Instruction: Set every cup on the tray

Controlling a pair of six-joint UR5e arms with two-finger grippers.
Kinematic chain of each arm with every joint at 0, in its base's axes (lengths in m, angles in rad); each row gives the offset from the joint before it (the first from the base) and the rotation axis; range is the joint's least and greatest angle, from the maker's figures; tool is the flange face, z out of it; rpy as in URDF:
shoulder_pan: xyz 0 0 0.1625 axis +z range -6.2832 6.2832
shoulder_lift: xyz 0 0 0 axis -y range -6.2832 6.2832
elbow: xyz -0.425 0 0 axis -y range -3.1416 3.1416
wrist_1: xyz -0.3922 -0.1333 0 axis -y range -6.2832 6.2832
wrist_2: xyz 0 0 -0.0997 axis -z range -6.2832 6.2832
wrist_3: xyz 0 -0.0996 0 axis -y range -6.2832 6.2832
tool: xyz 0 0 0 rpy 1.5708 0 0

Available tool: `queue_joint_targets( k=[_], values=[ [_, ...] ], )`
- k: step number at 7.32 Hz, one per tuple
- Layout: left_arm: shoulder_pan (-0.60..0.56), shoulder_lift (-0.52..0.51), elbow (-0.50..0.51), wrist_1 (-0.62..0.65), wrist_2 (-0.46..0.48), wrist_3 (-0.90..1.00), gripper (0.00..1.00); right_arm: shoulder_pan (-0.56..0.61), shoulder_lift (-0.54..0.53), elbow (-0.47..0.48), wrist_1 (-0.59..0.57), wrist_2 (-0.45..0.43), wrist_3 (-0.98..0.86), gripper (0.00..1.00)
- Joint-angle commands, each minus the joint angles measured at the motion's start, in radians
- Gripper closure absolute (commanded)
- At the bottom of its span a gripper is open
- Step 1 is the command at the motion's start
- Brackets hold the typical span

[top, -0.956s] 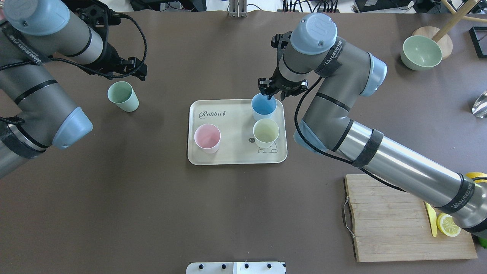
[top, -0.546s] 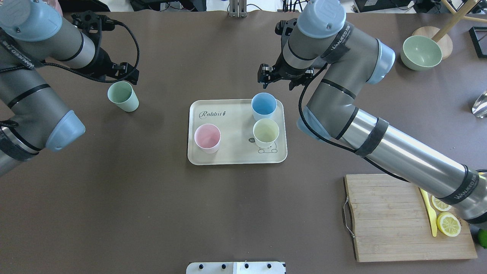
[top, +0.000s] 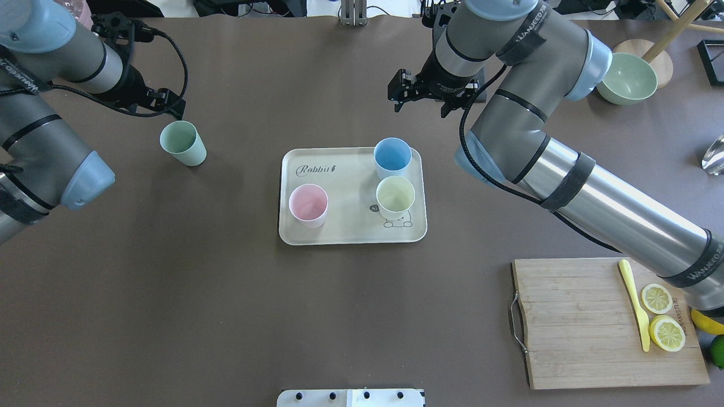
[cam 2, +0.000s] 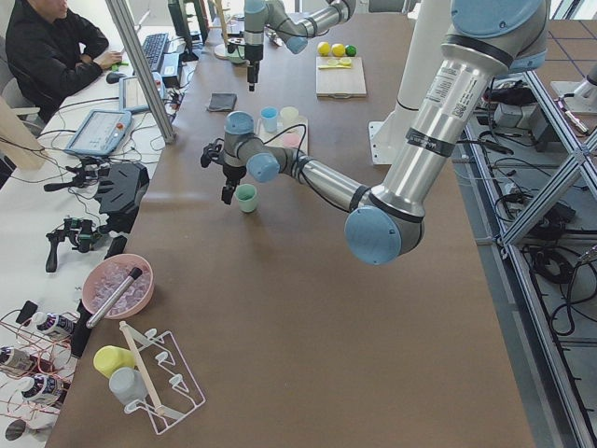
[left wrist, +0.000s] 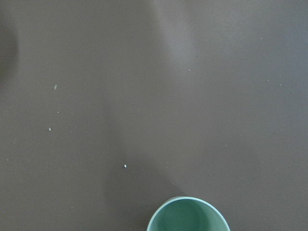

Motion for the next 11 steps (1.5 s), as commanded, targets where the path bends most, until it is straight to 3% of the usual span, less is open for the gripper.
queue_joint_targets(
  k=[1, 7, 8, 9, 10, 11],
  values=[
    [0.004, 0.001, 0.040, -0.051, -0.001, -0.004, 0.05, 0.027, -0.005, 0.001, -0.001, 0.021, -0.007, 0.00],
    [0.035, 0.046, 0.006, -0.058, -0.032, -0.047, 0.06, 0.049, -0.013, 0.000, -0.001, 0.031, -0.008, 0.00],
    [0.065, 0.046, 0.010, -0.096, -0.030, -0.095, 0.13, 0.049, -0.014, 0.001, -0.009, 0.031, -0.008, 0.00],
    [0.078, 0.047, 0.010, -0.116, -0.022, -0.100, 0.48, 0.049, -0.014, 0.003, -0.009, 0.031, -0.008, 0.00],
    [0.078, 0.058, 0.010, -0.129, -0.021, -0.095, 0.88, 0.049, -0.014, 0.003, -0.009, 0.031, -0.008, 0.00],
    [0.078, 0.061, 0.009, -0.133, -0.021, -0.089, 1.00, 0.049, -0.014, 0.004, -0.009, 0.031, -0.008, 0.00]
  ],
)
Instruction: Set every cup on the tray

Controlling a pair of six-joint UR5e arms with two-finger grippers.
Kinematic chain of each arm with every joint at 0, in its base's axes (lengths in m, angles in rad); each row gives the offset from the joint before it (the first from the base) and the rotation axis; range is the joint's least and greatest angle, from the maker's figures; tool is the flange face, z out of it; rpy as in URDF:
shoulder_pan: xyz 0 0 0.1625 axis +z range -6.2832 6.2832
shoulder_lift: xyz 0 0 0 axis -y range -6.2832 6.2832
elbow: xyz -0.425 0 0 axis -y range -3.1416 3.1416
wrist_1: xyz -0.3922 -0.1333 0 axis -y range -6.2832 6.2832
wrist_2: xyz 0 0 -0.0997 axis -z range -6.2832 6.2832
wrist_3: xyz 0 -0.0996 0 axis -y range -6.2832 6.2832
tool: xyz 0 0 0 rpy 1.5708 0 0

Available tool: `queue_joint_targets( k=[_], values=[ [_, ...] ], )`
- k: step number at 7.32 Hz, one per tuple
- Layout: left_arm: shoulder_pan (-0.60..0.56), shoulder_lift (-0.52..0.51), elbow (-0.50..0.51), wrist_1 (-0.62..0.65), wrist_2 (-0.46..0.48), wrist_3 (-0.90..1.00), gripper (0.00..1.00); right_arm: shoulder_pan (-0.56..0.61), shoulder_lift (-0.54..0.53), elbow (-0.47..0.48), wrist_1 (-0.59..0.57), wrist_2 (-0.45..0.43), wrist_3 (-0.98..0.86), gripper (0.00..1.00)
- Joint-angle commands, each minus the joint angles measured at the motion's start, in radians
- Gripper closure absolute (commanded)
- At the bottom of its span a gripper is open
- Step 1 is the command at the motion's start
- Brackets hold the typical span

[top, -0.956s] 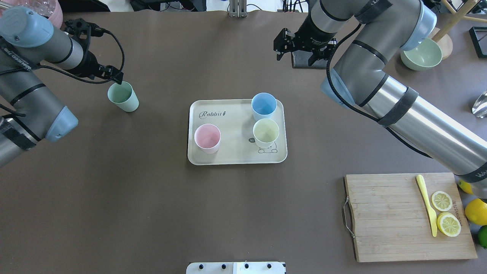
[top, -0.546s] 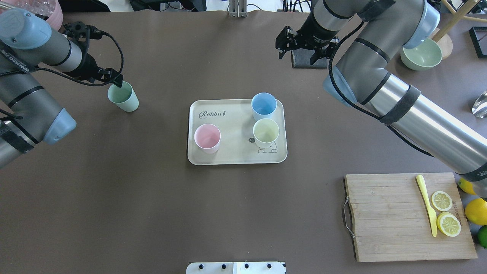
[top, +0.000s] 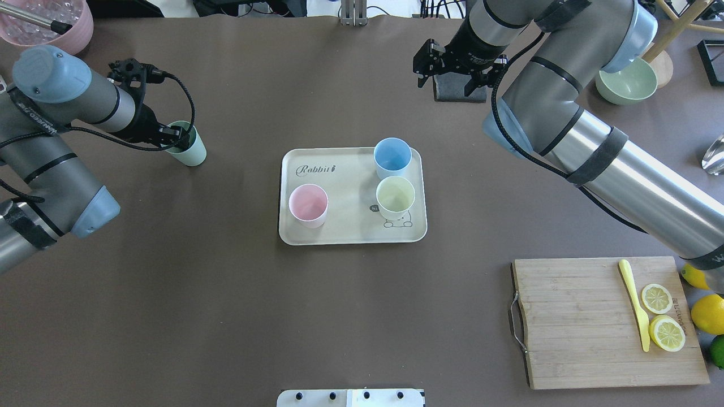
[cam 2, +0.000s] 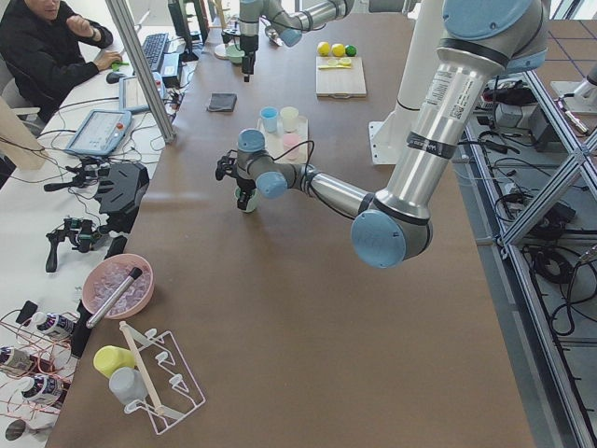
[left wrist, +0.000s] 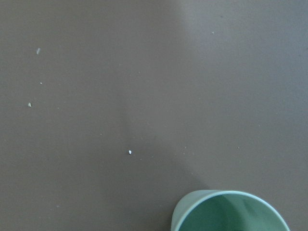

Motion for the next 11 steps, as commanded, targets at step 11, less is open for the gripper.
queue_joint_targets(
  k=[11],
  values=[
    [0.188, -0.291, -0.134, 0.349, 0.110, -0.392, 1.00, 0.012, -0.042, 0.021, -0.013, -0.011, -0.002, 0.00]
  ],
)
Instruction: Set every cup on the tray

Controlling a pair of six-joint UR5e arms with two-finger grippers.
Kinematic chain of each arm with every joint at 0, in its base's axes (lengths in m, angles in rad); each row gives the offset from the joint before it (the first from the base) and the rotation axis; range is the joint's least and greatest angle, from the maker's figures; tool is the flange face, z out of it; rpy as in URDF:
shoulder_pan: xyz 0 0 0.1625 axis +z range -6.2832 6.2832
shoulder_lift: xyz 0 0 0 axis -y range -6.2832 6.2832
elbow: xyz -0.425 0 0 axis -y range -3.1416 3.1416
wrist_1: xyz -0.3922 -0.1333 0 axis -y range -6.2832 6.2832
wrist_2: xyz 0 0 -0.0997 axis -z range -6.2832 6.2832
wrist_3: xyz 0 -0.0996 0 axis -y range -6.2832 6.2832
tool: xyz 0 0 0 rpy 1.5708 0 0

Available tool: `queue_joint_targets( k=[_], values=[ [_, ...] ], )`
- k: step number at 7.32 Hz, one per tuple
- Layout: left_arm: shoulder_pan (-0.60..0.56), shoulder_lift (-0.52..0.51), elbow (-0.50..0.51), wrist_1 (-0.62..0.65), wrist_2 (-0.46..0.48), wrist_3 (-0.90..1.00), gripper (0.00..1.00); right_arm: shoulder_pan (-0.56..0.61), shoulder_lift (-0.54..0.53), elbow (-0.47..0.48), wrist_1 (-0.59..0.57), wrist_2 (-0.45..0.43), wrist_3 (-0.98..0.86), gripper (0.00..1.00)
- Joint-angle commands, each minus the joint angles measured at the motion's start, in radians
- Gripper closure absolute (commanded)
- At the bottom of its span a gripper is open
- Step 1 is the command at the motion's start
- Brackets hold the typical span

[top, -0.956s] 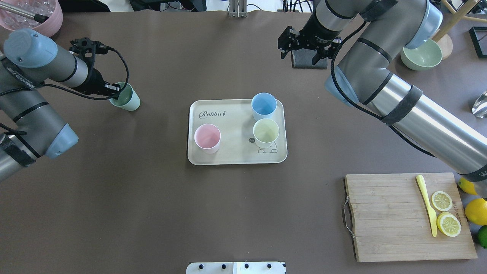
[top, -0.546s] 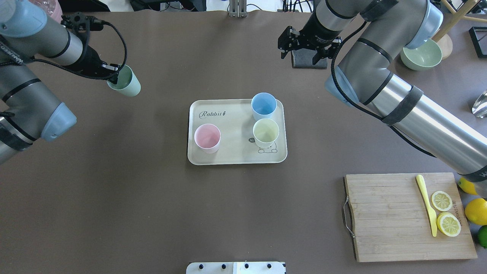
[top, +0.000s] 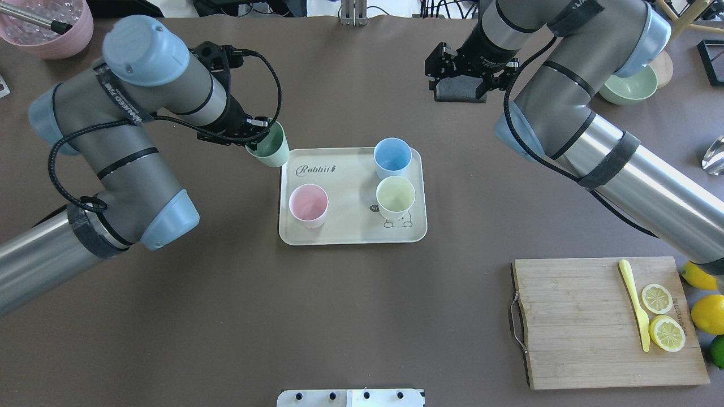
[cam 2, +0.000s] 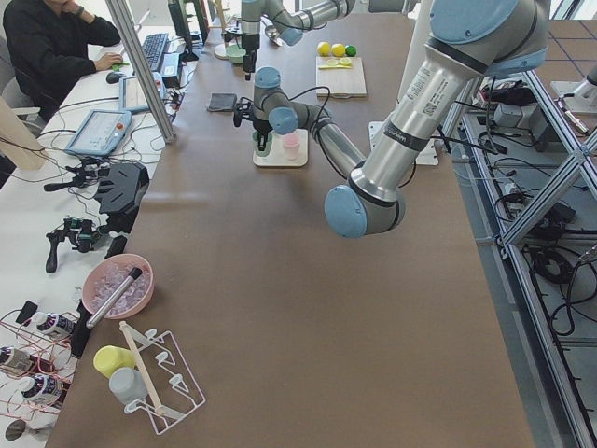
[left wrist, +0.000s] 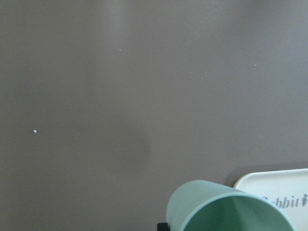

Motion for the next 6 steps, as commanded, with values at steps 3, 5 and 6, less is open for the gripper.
queue_joint_targets(
  k=[3, 5, 6],
  values=[
    [0.071, -0.115, 0.139, -0.017, 0.083, -0.084, 1.00, 0.009, -0.007, 0.001, -0.008, -0.005, 0.000, 0.00],
    [0.071, -0.117, 0.198, -0.082, 0.083, -0.084, 1.00, 0.009, -0.009, 0.002, -0.008, -0.005, 0.000, 0.00],
    [0.072, -0.115, 0.203, -0.087, 0.083, -0.084, 1.00, 0.009, -0.009, 0.002, -0.008, -0.005, 0.000, 0.00]
  ],
)
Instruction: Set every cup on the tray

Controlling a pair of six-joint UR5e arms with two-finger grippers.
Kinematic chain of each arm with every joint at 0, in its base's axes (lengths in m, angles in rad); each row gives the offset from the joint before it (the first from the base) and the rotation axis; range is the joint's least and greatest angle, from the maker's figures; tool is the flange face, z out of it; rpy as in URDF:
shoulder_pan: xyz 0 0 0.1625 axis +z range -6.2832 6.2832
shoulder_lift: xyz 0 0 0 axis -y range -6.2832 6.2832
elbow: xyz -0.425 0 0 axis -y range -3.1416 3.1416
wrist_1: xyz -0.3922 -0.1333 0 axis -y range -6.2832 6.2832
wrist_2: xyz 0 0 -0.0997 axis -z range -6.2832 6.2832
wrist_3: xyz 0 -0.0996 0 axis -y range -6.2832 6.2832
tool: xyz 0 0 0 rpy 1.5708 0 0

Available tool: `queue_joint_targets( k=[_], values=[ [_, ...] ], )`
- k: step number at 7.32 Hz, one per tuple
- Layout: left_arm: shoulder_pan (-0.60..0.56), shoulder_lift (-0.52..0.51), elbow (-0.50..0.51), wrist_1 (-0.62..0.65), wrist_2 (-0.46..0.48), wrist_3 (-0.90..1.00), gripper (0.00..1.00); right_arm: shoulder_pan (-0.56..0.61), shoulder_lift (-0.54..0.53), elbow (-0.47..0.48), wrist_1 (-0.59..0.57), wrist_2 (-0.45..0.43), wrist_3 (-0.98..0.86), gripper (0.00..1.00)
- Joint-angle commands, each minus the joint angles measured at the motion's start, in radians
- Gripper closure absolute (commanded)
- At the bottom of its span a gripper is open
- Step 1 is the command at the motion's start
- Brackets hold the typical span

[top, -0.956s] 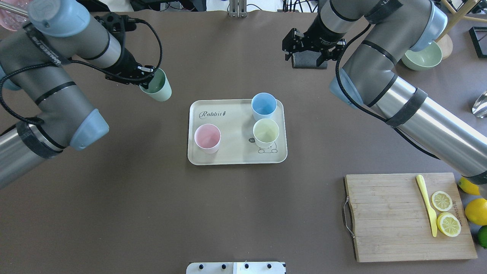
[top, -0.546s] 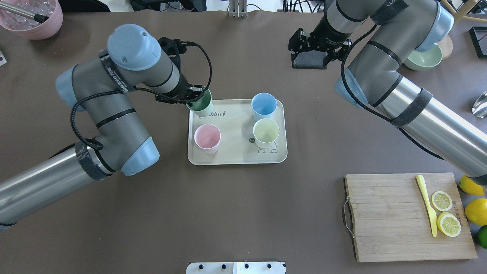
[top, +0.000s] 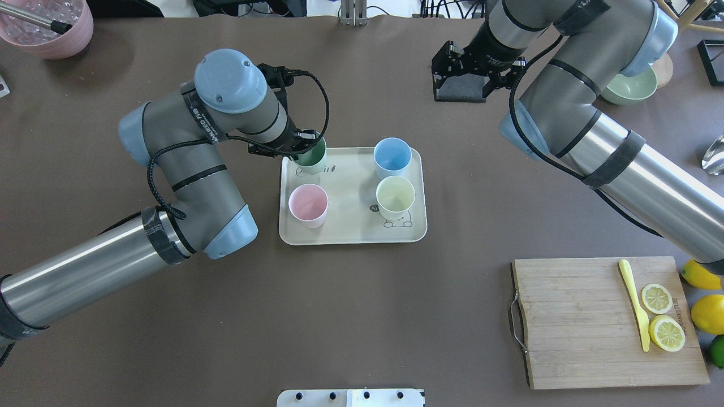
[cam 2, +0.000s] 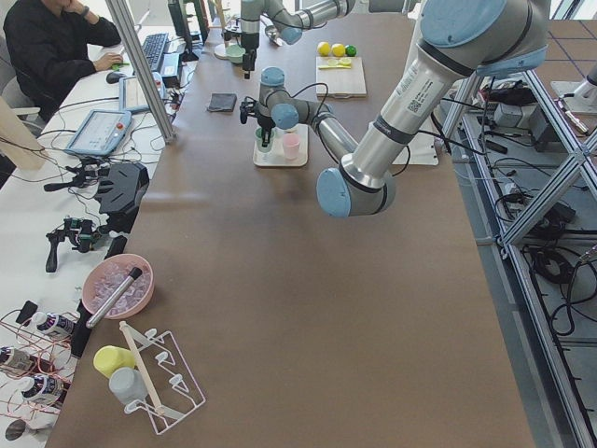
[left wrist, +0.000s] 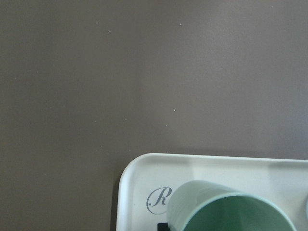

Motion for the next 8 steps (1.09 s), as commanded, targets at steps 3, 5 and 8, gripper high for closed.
queue_joint_targets(
  k=[3, 5, 8],
  values=[
    [0.017, 0.005, 0.025, -0.019, 0.008, 0.001, 1.00, 0.000, -0.003, -0.001, 0.000, -0.002, 0.000, 0.00],
    [0.020, 0.005, 0.025, -0.019, 0.009, 0.007, 0.72, 0.000, -0.003, -0.001, 0.000, -0.002, 0.000, 0.00],
    [-0.003, 0.008, -0.022, -0.016, 0.031, 0.011, 0.02, 0.008, -0.005, -0.001, -0.002, 0.005, 0.000, 0.00]
  ],
)
